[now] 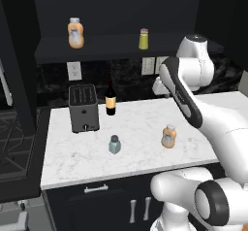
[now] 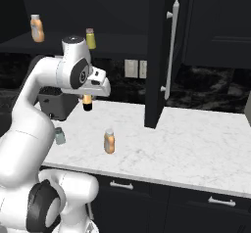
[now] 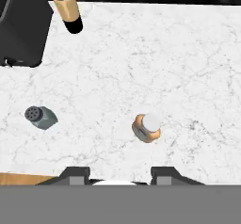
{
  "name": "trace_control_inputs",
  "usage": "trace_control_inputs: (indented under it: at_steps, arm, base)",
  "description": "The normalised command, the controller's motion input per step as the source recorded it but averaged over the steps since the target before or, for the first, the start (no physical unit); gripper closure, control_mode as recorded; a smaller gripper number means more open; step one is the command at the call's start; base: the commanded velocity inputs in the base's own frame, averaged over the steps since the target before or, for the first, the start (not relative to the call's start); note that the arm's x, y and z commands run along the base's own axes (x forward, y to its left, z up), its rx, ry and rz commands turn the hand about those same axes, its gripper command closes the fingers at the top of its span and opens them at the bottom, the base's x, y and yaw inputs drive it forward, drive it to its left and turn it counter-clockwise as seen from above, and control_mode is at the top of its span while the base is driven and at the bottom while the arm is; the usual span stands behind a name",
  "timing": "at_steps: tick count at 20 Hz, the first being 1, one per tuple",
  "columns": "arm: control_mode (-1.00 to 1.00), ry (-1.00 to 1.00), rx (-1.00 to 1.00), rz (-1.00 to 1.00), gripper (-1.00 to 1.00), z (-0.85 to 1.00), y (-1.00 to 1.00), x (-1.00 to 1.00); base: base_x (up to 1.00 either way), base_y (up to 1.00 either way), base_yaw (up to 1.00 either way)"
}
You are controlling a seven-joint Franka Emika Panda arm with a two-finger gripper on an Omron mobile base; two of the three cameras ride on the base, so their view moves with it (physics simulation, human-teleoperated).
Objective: Put the shaker and condiment bottle from the counter next to their counterparts in the cabinet.
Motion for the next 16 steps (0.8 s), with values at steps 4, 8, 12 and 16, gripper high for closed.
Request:
trace_control_inputs:
  at_steps: [4,8,12,16]
  arm:
    - [-1.0,0.04,0.0,0.0,-1.0,-0.16,0.31,-0.87]
    - [-1.0,0.01,0.01,0.02,-1.0,-0.3,0.08,-0.94]
    - [-1.0,0.0,0.09,0.02,-1.0,-0.03,-0.16,-0.04]
    - [-1.0,-0.03,0.18,0.12,-1.0,-0.32,-0.35,-0.05]
  base:
    - [0.0,0.0,0.0]
    - [0.0,0.0,0.0]
    - [0.0,0.0,0.0]
    - [0.0,0.0,0.0]
